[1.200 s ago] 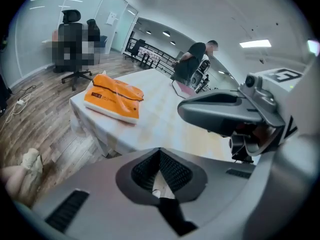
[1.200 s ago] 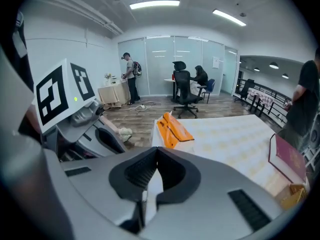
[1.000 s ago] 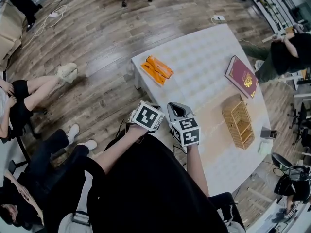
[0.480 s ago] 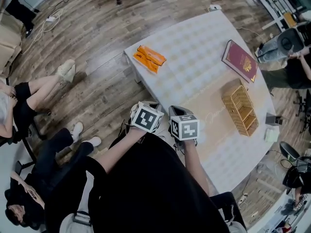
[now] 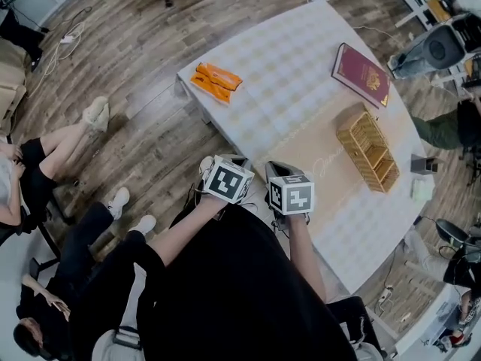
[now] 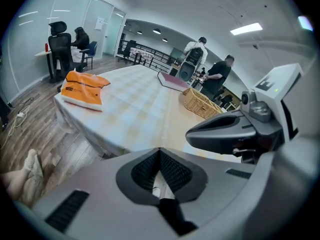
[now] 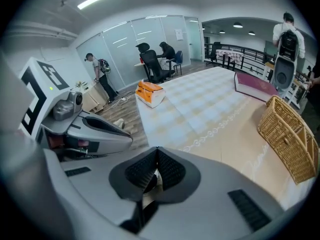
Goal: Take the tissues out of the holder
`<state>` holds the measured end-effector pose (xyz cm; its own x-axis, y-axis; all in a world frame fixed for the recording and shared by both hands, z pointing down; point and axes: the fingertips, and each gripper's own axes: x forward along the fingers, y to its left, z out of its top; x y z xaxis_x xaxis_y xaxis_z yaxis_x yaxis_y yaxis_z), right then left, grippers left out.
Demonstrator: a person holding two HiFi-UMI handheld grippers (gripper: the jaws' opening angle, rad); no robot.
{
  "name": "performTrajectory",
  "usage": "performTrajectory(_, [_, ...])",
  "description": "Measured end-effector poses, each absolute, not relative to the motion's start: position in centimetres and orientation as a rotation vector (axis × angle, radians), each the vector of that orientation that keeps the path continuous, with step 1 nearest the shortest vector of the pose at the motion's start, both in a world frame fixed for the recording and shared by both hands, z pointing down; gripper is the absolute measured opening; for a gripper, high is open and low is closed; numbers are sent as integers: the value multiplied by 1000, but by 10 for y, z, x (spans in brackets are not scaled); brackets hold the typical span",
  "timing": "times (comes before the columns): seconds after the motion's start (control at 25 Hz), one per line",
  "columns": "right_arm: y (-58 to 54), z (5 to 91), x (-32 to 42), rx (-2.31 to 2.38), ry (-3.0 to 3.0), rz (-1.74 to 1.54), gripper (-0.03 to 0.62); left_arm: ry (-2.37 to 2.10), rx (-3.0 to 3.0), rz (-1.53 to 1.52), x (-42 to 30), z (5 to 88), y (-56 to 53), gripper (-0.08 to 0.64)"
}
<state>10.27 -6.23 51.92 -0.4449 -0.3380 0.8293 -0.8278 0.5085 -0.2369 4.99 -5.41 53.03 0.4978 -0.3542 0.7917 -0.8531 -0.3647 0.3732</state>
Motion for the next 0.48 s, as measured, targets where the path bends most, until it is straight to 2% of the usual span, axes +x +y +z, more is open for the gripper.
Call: performTrajectory(0.48, [-66, 522, 71, 871, -2033, 803, 14, -1018, 1923, 776, 31, 529, -57, 0])
